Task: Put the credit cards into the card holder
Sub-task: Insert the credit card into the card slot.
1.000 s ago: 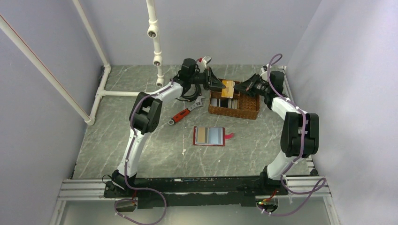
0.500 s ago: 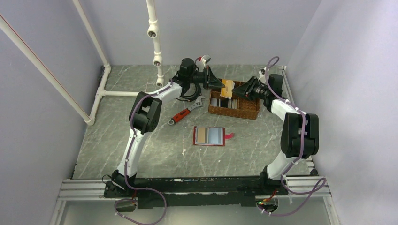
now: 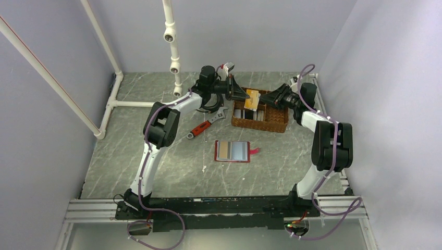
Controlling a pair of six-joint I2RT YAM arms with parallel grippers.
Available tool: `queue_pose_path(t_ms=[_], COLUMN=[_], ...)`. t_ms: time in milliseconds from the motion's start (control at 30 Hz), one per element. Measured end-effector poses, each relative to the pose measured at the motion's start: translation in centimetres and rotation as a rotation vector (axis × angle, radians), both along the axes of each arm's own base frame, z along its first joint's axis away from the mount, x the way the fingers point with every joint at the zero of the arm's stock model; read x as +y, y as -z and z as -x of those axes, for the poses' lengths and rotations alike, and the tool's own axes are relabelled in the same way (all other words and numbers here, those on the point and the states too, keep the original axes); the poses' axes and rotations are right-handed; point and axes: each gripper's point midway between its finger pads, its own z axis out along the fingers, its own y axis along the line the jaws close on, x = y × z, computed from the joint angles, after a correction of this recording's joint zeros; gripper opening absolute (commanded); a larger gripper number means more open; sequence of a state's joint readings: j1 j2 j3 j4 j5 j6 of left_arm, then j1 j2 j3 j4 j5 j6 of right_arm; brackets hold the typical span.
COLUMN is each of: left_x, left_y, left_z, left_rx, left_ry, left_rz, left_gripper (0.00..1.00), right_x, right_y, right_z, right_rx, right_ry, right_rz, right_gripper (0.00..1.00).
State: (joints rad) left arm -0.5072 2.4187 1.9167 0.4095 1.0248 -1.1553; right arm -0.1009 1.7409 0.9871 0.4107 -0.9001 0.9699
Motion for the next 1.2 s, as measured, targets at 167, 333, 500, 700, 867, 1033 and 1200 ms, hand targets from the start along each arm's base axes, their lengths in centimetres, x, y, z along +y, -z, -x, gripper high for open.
queue_pose_path(t_ms=[167, 333, 500, 700, 867, 1033, 1200], left_x=[0.0, 0.1, 0.3, 0.3, 0.4, 0.3, 0.5], left_y=[-0.4, -0.7, -0.8, -1.0, 0.1, 3.1, 5.6], left_z=[0.1, 0.0, -0.2, -0.3, -0.6, -1.5, -2.8], left_rx=[-0.003, -0.001, 0.007, 0.010, 0.026, 0.038, 0.033], left_ry=[0.005, 0.003, -0.002, -0.004, -0.022, -0.093, -0.141], left_rz=[0.014, 0.022, 0.024, 0.031, -0.006, -0.116, -0.176], left_gripper=[0.00, 0.00, 0.00, 0.00, 0.00, 0.00, 0.00], right_x=[0.2, 0.7, 1.5, 2.5, 2.0, -1.2, -5.5], right_y=[0.2, 0.0, 0.0, -0.7, 0.0, 2.3, 1.9], right_z=[-0.2, -0.6, -0.7, -0.5, -0.1, -0.7, -2.0], right_rx=[0.003, -0.004, -0.011, -0.038, -0.014, 0.084, 0.108], right_ry=[-0.006, -0.018, -0.040, -0.065, -0.032, 0.104, 0.246], right_rz=[0.000, 0.004, -0.009, -0.052, -0.083, 0.050, 0.240], right_gripper=[0.18, 0.19, 0.22, 0.13, 0.00, 0.00, 0.00])
